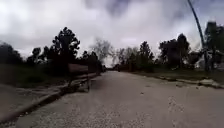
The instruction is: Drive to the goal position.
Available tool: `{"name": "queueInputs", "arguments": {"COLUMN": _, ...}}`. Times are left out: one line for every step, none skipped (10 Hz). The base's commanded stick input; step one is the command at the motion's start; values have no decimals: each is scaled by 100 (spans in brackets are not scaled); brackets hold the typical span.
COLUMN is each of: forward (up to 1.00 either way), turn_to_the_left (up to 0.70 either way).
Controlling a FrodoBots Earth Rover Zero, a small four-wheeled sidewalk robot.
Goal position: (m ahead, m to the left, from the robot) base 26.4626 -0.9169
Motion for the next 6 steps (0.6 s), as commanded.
{"name": "queueInputs", "arguments": {"forward": 70, "turn_to_the_left": 0}}
{"name": "queueInputs", "arguments": {"forward": 70, "turn_to_the_left": 0}}
{"name": "queueInputs", "arguments": {"forward": 70, "turn_to_the_left": 0}}
{"name": "queueInputs", "arguments": {"forward": 70, "turn_to_the_left": 0}}
{"name": "queueInputs", "arguments": {"forward": 70, "turn_to_the_left": 0}}
{"name": "queueInputs", "arguments": {"forward": 70, "turn_to_the_left": 0}}
